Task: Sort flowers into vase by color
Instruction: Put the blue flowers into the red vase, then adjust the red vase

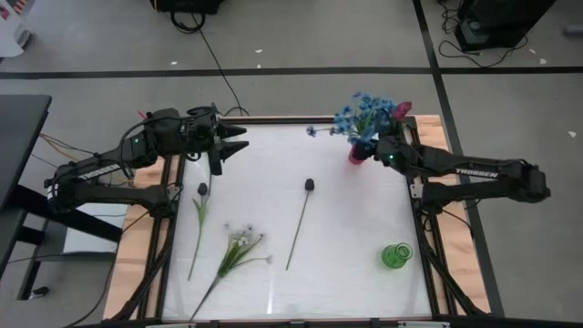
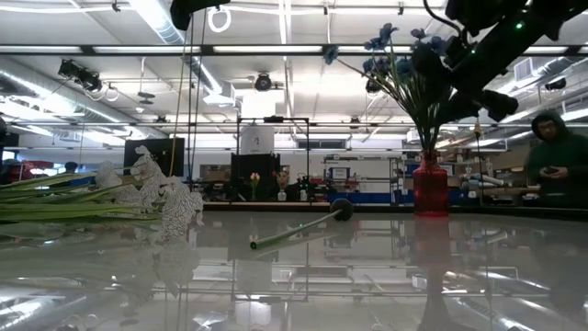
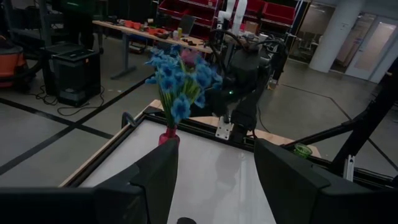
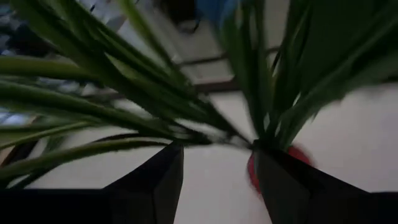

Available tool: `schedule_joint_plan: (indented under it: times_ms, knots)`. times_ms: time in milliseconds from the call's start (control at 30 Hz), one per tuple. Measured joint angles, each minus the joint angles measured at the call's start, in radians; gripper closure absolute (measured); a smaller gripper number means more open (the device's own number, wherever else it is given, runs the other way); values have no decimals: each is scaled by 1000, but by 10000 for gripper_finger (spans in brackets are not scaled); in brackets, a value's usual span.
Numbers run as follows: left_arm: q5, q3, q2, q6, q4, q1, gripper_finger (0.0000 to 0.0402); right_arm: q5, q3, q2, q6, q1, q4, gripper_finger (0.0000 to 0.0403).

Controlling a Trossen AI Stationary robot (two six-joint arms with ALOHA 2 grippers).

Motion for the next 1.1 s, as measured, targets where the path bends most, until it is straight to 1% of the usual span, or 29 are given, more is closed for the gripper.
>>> schedule_joint_plan:
  times_ms: [67,133,300,400,567,633,700,800,900,1000,1100]
  knots:
    - [0,0,0,0,0,0,184,-76,0,-19,-1,0,-25,204]
    - [0,0,0,0,0,0,184,-140,11,-37,-7,0,-85,204]
    - [0,0,0,0,0,0,184,-210,90,-85,-24,0,-235,202]
    - [0,0,0,0,0,0,184,-275,143,-110,-79,0,-277,202]
    - [0,0,0,0,0,0,184,-450,213,-125,-171,4,-353,206]
    - [0,0,0,0,0,0,184,-525,219,-125,-200,12,-392,210]
    - [0,0,0,0,0,0,184,-573,216,-120,-226,28,-438,215]
    - [0,0,0,0,0,0,184,-604,200,-101,-255,67,-506,223]
    - [0,0,0,0,0,0,184,-595,177,-75,-274,112,-559,229]
    - [0,0,0,0,0,0,184,-560,135,-50,-266,165,-557,233]
    - [0,0,0,0,0,0,184,-493,85,-18,-241,228,-521,235]
